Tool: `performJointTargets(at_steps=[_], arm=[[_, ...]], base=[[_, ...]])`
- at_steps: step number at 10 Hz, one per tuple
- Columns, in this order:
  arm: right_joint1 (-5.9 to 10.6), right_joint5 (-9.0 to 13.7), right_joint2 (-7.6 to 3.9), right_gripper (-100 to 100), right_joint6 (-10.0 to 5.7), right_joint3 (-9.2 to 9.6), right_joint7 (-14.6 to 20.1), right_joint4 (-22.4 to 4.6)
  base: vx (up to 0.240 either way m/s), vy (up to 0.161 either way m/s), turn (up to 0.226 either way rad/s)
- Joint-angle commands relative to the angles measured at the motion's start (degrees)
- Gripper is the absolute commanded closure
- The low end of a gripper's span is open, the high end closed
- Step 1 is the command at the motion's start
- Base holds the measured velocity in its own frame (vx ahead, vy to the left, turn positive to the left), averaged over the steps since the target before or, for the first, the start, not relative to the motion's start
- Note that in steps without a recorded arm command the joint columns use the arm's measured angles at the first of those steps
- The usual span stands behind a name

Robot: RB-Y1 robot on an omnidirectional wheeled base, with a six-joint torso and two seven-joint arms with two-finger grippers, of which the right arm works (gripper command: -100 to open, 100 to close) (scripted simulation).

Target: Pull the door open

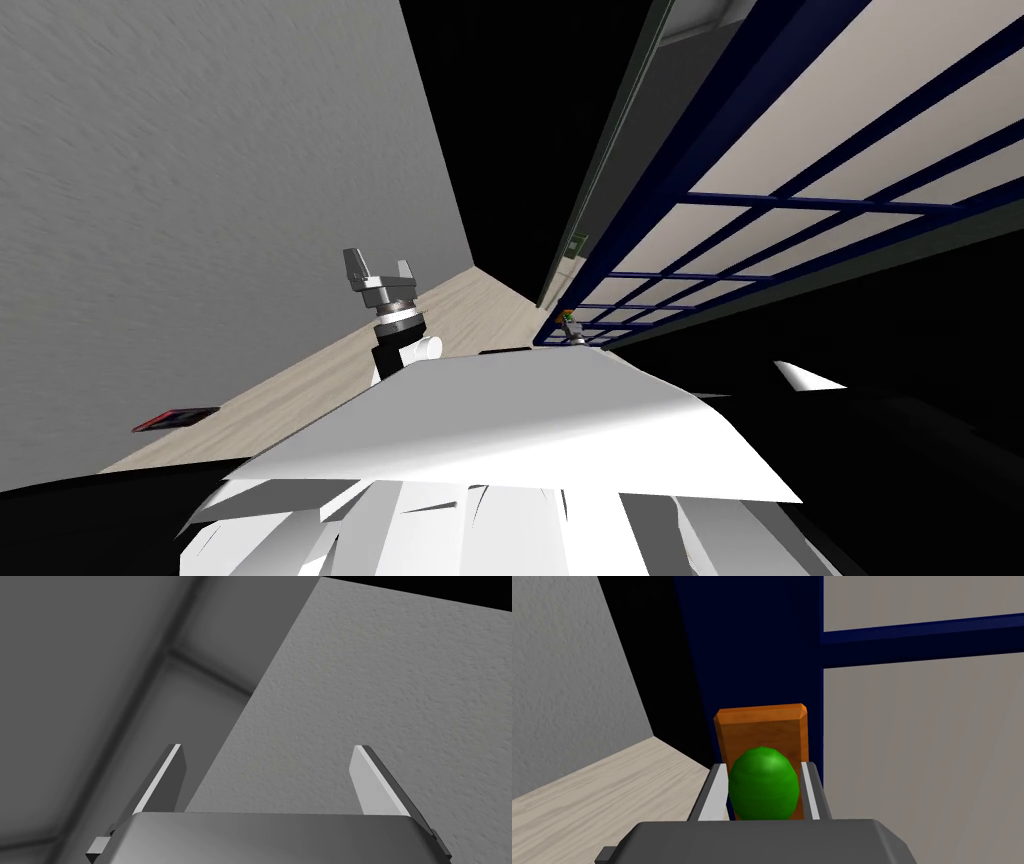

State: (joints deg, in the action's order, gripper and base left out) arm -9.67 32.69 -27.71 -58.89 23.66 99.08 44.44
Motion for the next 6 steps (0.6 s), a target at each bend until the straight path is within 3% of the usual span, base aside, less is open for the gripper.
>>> performJointTargets(at_steps=[1,6], arm=[[-0.35,-0.32,-0.59,100,-1.08,0.65,0.81,-0.38],[-1.55,-1.41,-2.61,100,-4.78,2.87,3.56,-1.7]], base=[[-0.156,-0.025,0.15],[-0.226,-0.052,0.149]])
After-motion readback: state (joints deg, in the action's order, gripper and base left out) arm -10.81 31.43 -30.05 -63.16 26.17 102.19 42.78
